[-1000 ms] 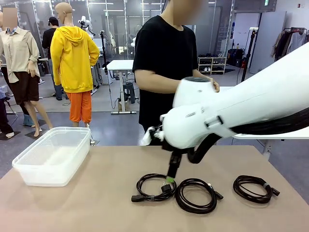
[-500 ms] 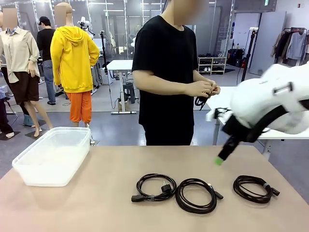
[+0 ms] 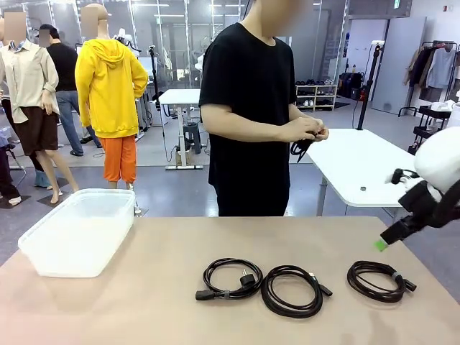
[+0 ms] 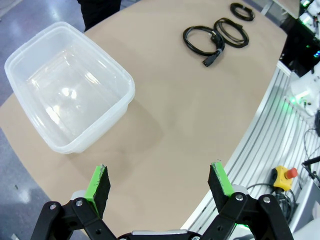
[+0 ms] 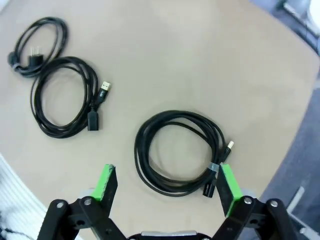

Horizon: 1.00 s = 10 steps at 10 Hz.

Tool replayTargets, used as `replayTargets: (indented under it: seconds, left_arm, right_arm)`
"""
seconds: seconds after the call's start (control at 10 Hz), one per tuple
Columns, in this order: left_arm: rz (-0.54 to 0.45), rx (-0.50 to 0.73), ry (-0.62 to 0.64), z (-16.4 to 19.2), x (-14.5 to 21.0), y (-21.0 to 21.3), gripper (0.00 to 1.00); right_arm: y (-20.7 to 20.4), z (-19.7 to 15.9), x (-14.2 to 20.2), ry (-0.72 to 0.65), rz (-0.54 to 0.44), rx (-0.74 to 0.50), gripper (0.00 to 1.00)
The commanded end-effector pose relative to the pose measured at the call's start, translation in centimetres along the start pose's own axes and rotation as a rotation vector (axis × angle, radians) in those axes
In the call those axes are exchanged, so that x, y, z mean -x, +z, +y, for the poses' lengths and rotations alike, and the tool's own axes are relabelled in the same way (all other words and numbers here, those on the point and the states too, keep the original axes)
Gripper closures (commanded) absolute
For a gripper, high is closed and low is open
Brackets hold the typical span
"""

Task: Organize and store the cables.
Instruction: Place the Power Cable into the Organizing box.

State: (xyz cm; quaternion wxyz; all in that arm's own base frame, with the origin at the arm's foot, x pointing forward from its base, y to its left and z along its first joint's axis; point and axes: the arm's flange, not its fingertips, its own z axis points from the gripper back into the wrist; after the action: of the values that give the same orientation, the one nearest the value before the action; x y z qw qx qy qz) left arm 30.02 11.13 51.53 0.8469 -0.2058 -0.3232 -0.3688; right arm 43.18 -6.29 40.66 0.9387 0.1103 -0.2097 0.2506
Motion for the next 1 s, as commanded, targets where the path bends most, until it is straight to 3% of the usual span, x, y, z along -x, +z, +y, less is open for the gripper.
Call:
replayTargets:
  seconds: [0.0, 0.4, 0.6, 0.7, 0.9]
  left_arm:
    - [-0.01, 0.014, -0.013, 0.0, 0.0, 0.0, 0.0]
    - [-0.01, 0.014, -0.013, 0.0, 0.0, 0.0, 0.0]
    - [-0.01, 0.014, -0.013, 0.0, 0.0, 0.0, 0.0]
    - [-0.01, 0.014, -0.013, 0.0, 0.0, 0.0, 0.0]
    - [-0.01, 0.014, -0.013, 0.0, 0.0, 0.0, 0.0]
  right_arm:
    - [-0.8, -1.3, 1.7, -0.037, -0.042, -0.016, 0.0]
    - [-0.3, -3.8, 5.3, 0.123, -0.061, -0.056, 0.0]
    - [-1.2, -3.4, 4.9, 0.172, -0.063, -0.072, 0.0]
    - [0.0, -3.3, 4.8, 0.098, -0.036, -0.03, 0.0]
    - [0.0, -3.3, 4.8, 0.098, -0.036, -0.03, 0.0]
